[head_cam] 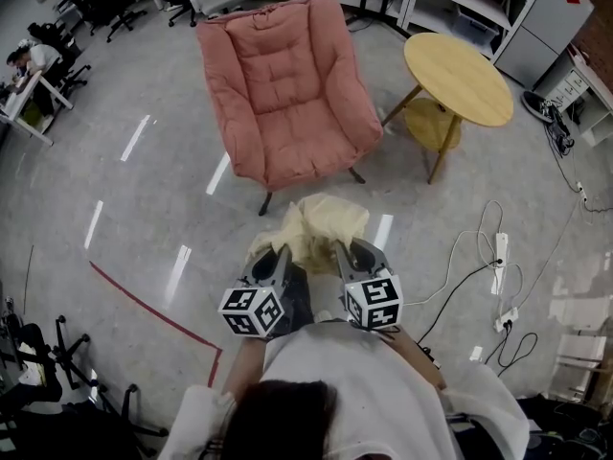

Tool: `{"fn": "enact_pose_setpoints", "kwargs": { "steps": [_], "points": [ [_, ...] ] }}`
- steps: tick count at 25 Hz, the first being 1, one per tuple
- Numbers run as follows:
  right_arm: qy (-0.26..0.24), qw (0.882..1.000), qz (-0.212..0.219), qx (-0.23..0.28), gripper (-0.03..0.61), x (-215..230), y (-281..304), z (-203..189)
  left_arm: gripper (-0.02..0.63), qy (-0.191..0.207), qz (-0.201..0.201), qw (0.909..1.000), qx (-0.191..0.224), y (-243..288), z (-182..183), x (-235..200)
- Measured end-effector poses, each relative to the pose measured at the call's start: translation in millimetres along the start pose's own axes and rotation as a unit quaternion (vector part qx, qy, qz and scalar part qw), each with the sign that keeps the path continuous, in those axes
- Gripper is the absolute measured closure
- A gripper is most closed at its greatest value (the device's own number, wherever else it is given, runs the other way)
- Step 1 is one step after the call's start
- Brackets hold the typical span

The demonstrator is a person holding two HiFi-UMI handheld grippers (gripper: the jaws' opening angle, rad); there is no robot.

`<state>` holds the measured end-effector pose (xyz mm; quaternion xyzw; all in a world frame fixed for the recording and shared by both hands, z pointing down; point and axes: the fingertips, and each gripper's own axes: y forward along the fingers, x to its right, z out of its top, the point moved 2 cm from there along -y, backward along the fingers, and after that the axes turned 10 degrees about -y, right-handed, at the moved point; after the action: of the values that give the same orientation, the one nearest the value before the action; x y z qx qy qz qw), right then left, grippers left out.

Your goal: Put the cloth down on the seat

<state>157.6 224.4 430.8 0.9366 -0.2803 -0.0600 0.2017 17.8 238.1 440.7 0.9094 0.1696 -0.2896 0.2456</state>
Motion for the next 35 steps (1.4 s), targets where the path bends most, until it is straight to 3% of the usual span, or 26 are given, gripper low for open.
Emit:
{"fn": "enact_pose_setpoints", "kwargs": {
  "steps": [27,35],
  "points": [
    [0.019,0.999,-0.038,-0.031,0.511,39.2,228.6,102.2,0.541,0.004,-0.033,0.9983,-0.048,154.2,173.3,-118.5],
    [0.021,0.998,-0.048,-0.040,0.511,41.3,271.5,116.4,0.541,0.003,-0.046,0.9973,-0.057,182.9,202.3,-148.8]
  ]
}}
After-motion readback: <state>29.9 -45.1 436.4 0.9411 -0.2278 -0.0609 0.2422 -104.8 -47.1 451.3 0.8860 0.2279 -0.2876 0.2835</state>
